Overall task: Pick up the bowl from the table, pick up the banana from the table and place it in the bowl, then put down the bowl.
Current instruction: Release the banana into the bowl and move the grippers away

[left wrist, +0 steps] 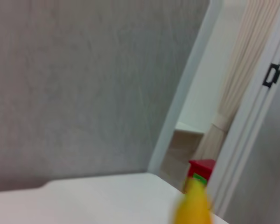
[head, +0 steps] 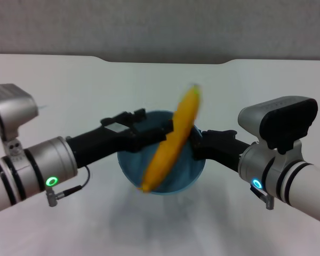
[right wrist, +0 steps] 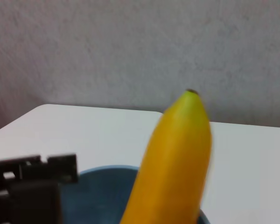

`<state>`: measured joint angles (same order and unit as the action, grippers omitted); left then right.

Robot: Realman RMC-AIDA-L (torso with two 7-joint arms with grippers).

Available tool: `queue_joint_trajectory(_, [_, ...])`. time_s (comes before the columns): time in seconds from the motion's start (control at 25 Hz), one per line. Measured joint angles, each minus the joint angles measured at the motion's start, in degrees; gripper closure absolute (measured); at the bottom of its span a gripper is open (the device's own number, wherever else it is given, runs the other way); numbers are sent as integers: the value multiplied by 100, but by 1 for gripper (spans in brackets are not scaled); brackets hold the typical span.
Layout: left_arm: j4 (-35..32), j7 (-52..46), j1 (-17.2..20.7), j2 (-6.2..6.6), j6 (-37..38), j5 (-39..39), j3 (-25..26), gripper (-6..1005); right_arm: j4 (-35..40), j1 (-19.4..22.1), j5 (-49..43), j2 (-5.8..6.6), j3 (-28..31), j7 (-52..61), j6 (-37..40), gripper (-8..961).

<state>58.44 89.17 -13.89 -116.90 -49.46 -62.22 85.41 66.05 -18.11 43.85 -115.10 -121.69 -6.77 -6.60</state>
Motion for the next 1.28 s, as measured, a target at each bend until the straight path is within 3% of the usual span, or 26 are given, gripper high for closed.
queue_joint_trajectory(0.24, [24,693,286,10,35,505,337,92,2,30,51,5,45,8,2,911])
queue_joint_trajectory(0.52, [24,1538,645,10,61,1094,607,92,-48,54,298,5,124,-9,60,911])
queue_joint_trajectory(0.92, [-27,1727,967,10,133,1116,1108,92,-126,-8,301,21,619,-27,-276,911])
queue_joint_trajectory(1.28, [-34,1739,1022,1,132,1116,1167,92,-538,-636,300,15,1432,-31,-1359,911])
